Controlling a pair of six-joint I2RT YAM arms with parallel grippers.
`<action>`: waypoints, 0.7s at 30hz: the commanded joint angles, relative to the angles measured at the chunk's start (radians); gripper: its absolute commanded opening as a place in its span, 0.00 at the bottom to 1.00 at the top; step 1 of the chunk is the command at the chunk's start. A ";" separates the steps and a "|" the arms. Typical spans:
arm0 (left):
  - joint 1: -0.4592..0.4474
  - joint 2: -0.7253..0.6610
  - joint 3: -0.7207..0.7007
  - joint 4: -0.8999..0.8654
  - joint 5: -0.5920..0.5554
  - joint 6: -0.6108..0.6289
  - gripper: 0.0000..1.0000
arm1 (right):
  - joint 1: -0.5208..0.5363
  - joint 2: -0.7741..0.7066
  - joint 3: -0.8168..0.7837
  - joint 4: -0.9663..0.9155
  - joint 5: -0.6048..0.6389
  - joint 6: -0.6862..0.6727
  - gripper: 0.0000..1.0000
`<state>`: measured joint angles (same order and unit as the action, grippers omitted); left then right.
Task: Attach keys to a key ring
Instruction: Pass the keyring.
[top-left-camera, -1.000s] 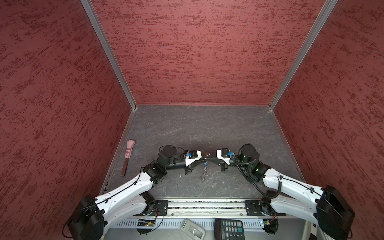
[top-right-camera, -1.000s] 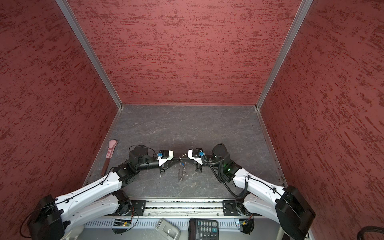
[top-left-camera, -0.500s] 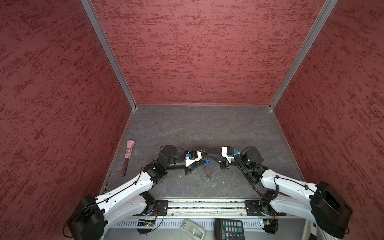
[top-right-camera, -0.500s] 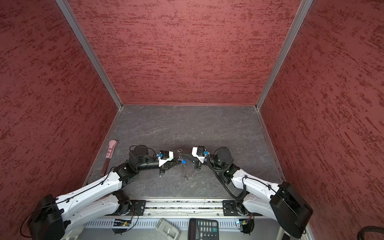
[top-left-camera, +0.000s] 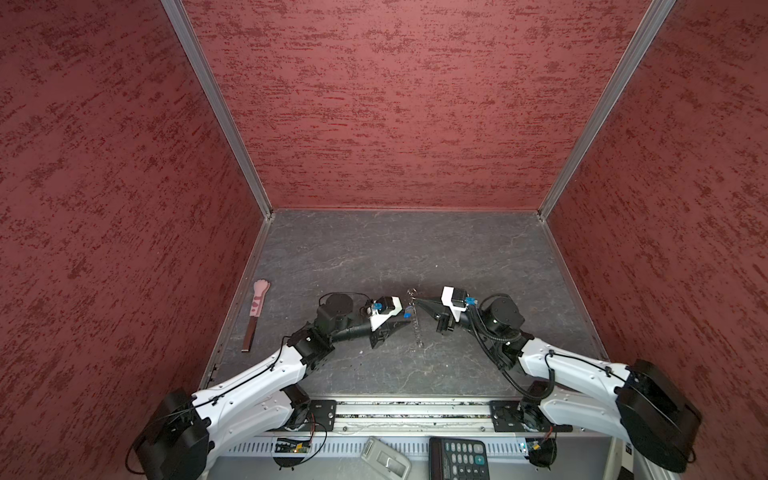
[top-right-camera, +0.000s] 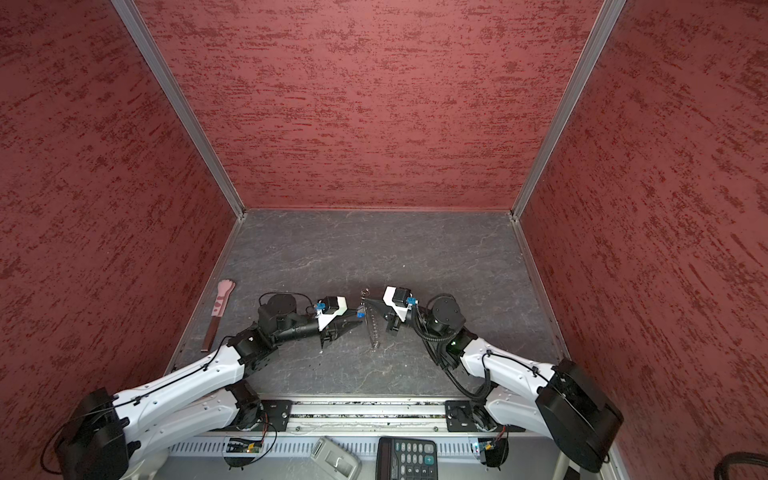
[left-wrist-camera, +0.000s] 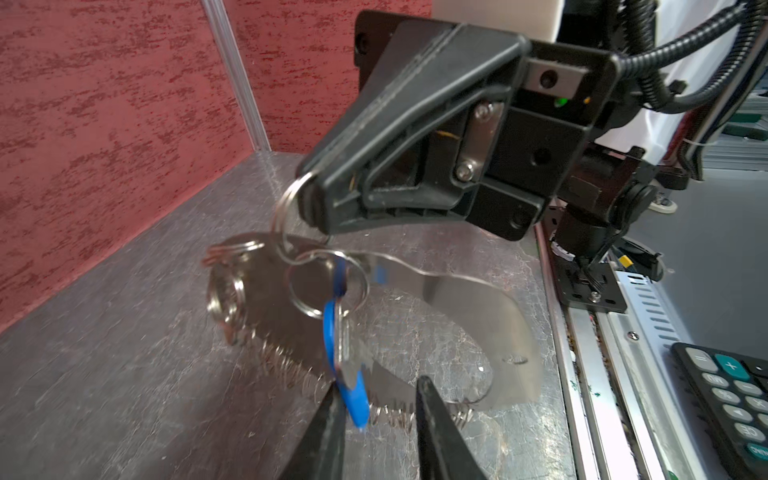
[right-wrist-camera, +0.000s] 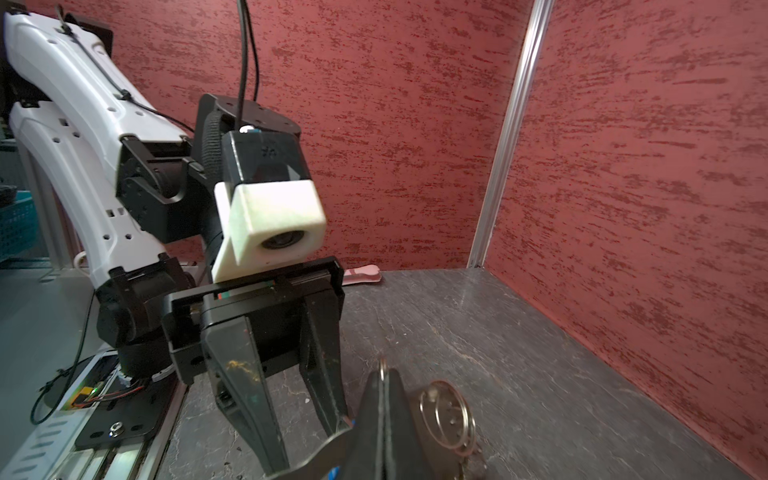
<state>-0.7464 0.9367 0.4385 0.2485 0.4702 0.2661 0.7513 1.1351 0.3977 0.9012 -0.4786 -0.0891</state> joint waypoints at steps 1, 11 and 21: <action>-0.017 -0.015 -0.009 0.020 -0.104 -0.097 0.34 | 0.006 0.019 -0.006 0.042 0.094 0.032 0.00; -0.037 -0.057 0.012 -0.142 -0.250 -0.357 0.45 | 0.011 0.100 -0.020 0.090 0.153 0.057 0.00; -0.088 -0.041 0.068 -0.227 -0.332 -0.521 0.48 | 0.031 0.185 -0.024 0.150 0.268 0.095 0.00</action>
<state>-0.8028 0.8825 0.4686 0.0444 0.1699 -0.1982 0.7704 1.3060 0.3779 0.9550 -0.2825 -0.0315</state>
